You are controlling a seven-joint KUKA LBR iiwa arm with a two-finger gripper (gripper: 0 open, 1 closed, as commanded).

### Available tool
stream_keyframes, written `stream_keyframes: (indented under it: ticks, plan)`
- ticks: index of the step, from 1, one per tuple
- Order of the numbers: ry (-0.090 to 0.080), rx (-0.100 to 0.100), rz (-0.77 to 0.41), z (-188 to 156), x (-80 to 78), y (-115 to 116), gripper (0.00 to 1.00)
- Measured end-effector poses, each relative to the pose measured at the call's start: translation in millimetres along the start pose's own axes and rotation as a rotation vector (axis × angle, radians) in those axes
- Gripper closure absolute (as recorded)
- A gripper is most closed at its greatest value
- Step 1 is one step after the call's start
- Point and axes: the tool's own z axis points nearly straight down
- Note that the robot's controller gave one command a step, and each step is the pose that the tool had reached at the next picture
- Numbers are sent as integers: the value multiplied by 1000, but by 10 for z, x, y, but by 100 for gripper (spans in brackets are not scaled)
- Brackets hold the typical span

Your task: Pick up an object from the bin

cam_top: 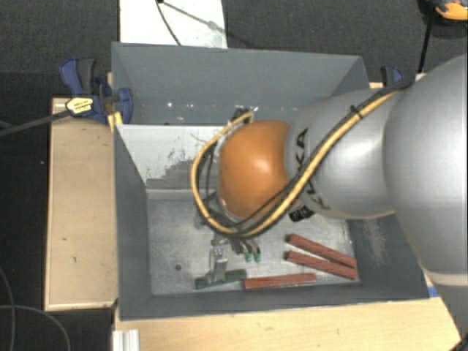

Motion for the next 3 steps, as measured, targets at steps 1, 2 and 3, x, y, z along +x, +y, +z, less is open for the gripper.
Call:
stream_keyframes:
  ticks: [1,2,3]
  plan:
    - [7,2,-81,199,194,-257,0]
    - [1,0,-50,-7,249,-466,0]
    - [-5,0,-122,610,203,-434,0]
